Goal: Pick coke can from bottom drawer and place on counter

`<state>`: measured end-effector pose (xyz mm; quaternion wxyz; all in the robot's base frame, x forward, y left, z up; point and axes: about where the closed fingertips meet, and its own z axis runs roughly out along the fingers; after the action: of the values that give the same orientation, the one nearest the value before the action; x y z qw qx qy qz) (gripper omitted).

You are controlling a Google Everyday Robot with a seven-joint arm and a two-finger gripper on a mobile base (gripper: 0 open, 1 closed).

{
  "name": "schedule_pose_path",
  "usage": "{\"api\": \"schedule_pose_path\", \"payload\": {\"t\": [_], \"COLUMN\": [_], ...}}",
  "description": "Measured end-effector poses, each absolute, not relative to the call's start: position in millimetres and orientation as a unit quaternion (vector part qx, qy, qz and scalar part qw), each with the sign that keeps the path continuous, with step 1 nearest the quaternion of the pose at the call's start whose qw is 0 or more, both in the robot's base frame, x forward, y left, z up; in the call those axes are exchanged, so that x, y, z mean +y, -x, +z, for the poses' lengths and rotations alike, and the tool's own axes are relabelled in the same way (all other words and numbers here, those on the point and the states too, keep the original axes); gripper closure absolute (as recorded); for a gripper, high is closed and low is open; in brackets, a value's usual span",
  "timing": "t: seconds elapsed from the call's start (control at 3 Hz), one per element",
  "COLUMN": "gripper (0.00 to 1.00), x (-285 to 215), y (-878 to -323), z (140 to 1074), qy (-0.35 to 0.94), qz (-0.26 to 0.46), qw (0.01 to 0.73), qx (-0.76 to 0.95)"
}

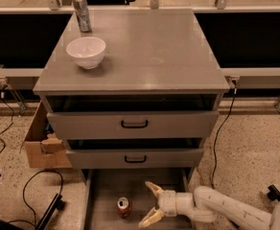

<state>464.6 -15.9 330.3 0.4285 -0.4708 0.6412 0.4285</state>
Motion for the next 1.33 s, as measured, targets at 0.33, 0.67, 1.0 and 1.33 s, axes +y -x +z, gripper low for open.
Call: {"api": "schedule_pose_path", "payload": {"t": [0.33, 0.67, 1.0, 1.33], "gripper": [0.00, 0.00, 0.00, 0.00], "x": [-6, 16, 35, 45], "y": [-476, -498, -509, -515], "z": [317, 279, 238, 207], "qy": [0.475, 0.483, 0.493, 0.500], "qz": [0.437, 0.449, 0.461, 0.465], "qw": [0.422, 0.418, 0.425, 0.431], "qx": [0.637, 0.624, 0.604, 0.590]}}
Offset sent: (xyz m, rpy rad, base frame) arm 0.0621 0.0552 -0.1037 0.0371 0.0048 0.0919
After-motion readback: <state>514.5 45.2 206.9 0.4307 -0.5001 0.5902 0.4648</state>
